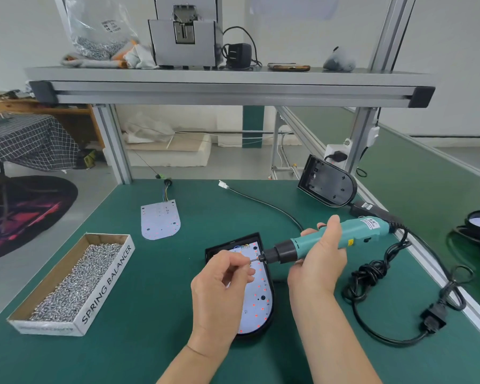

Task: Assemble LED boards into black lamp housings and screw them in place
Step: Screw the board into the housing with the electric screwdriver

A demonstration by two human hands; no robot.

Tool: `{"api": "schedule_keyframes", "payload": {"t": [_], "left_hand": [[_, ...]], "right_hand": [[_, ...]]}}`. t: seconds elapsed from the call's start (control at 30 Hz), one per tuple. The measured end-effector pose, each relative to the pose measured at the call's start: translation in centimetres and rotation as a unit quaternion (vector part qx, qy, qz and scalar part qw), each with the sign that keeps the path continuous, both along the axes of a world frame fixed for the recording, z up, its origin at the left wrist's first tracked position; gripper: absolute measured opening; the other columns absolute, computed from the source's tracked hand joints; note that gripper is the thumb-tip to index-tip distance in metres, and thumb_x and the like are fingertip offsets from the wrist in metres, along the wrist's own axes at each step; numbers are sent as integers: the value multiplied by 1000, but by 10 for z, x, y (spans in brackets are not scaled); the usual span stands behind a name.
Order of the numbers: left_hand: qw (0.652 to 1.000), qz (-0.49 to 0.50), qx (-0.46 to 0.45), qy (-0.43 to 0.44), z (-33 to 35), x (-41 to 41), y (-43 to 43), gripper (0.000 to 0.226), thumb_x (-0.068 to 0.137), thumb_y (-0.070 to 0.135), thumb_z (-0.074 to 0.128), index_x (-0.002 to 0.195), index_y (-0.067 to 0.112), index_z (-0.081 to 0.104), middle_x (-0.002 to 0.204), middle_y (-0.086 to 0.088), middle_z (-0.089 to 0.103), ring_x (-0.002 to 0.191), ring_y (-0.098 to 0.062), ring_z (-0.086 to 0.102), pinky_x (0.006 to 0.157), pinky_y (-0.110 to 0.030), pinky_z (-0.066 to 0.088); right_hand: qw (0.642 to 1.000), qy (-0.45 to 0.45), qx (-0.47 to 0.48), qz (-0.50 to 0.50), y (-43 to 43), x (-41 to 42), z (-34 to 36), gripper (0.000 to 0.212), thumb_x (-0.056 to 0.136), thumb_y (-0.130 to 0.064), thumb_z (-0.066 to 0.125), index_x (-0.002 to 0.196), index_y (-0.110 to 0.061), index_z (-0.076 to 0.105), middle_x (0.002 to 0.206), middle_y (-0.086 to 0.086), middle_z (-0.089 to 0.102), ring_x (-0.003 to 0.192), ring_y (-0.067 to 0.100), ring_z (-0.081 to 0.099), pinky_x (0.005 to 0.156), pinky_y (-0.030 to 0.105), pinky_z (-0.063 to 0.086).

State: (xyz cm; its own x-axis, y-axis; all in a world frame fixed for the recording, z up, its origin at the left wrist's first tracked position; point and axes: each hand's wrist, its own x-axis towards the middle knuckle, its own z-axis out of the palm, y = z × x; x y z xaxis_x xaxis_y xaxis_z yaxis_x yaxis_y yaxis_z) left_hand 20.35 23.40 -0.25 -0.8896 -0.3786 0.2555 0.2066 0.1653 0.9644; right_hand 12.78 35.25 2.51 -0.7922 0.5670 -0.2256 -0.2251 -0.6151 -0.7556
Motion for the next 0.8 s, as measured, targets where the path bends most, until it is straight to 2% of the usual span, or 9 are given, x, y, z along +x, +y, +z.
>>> {"api": "schedule_keyframes", "payload": {"t": [0.1, 0.2, 0.37, 0.47, 0.53, 0.6, 0.7, 0.73, 0.8], "left_hand": [[1000, -5, -4, 3, -4, 0, -1, 33, 87, -12, 63, 76, 18, 69, 77, 3, 71, 72, -16, 73, 70, -20, 54], [1000, -20, 1, 10, -5, -1, -3, 39, 88, -10, 63, 78, 27, 69, 79, 3, 71, 74, -16, 74, 71, -23, 57], [997, -64, 46, 22, -9, -4, -10, 53, 87, -9, 68, 99, 43, 65, 89, 1, 73, 84, -22, 73, 80, -25, 58], [998, -46, 29, 8, -14, -6, -21, 53, 83, -2, 75, 103, 46, 61, 91, 3, 74, 84, -15, 71, 78, -19, 54], [999, 11, -4, -30, -19, -9, -31, 45, 81, 10, 80, 104, 43, 60, 94, 7, 71, 86, -9, 68, 76, -22, 55], [987, 80, -83, -113, -22, -14, -44, 43, 80, 27, 81, 114, 33, 55, 104, 10, 63, 96, -8, 64, 82, -31, 52], [946, 49, -177, -266, -23, -24, -56, 69, 80, 46, 77, 133, 19, 42, 120, 1, 52, 107, -20, 56, 84, -34, 44], [935, 31, -196, -294, -21, -28, -57, 74, 79, 49, 77, 134, 17, 39, 120, -1, 52, 107, -22, 55, 83, -33, 43], [926, 8, -206, -315, -17, -36, -54, 72, 76, 48, 79, 124, 14, 37, 106, 3, 54, 99, -22, 55, 77, -33, 43]], "right_hand": [[1000, -3, 2, 6, 0, 1, -1, 25, 96, -44, 60, 87, -21, 52, 51, -14, 56, 49, 6, 54, 57, 27, 44], [1000, -11, -1, 12, 2, -1, -3, 26, 94, -44, 61, 88, -20, 53, 53, -13, 58, 50, 6, 55, 60, 29, 44], [1000, -17, 8, 13, 6, -4, -3, 27, 93, -46, 60, 90, -20, 55, 59, -3, 60, 53, 11, 54, 57, 25, 45], [1000, -13, 8, 11, 8, -5, -2, 26, 93, -45, 60, 89, -20, 54, 58, -4, 60, 51, 10, 54, 48, 18, 45], [1000, -5, 7, 8, 9, -6, -1, 25, 94, -44, 60, 88, -20, 54, 56, -6, 58, 50, 9, 53, 47, 17, 43], [1000, 2, 9, 7, 10, -6, 0, 25, 95, -43, 60, 88, -20, 53, 55, -6, 57, 53, 10, 53, 53, 22, 44], [1000, 15, 22, 3, 8, -6, 1, 25, 94, -41, 61, 89, -19, 52, 58, -5, 56, 56, 13, 52, 59, 28, 42], [999, 19, 29, 2, 7, -7, 1, 25, 94, -41, 61, 90, -19, 52, 58, -5, 56, 56, 13, 52, 59, 28, 42], [999, 26, 42, 1, 5, -8, 2, 25, 94, -41, 61, 91, -19, 52, 58, -5, 56, 56, 13, 52, 58, 27, 42]]}}
